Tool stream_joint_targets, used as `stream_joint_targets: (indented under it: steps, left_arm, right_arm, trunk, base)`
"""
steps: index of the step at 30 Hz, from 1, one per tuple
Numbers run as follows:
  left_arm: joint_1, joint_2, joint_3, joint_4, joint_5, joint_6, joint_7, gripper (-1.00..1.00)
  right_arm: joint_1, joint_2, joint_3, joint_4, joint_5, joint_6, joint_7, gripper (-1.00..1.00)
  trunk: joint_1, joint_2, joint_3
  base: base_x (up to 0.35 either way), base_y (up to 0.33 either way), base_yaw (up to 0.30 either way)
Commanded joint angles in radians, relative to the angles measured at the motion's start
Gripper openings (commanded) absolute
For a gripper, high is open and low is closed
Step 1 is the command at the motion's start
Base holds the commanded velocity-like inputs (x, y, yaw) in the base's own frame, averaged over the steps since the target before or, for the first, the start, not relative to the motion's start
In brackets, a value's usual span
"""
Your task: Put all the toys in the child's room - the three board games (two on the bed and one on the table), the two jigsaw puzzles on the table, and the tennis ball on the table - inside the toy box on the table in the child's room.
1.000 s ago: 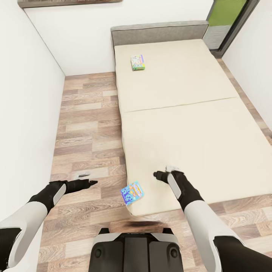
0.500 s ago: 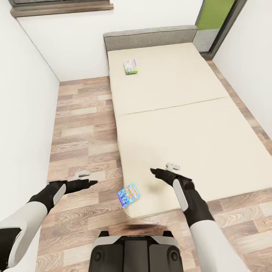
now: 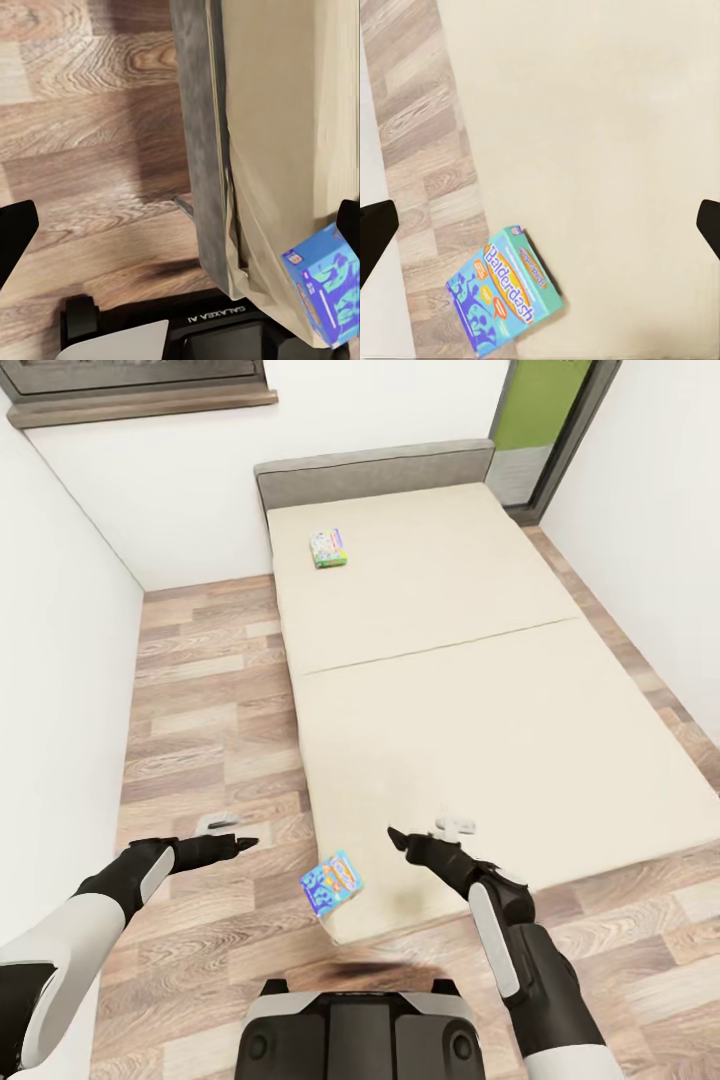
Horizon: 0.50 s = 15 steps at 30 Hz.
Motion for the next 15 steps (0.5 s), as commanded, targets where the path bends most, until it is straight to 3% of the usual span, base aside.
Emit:
stream_joint_targets:
  steps: [1, 15]
  left_arm:
    - [0.0, 0.001, -0.003, -0.001, 0.01, 0.009, -0.001, 1.0]
    - [0.0, 0.001, -0.003, -0.002, 0.01, 0.009, -0.003, 1.0]
  right_arm:
    - [0.007, 0.0, 0.001, -0.008, -0.001, 0.005, 0.006, 1.0]
    - [0.033, 0.002, 0.01, -0.037, -0.001, 0.006, 0.02, 1.0]
  trunk:
    - [0.001, -0.001, 0.0]
    - [0.001, -0.001, 0.014]
  base:
    - [0.0, 0.0, -0.113]
    - [0.0, 0.031, -0.057]
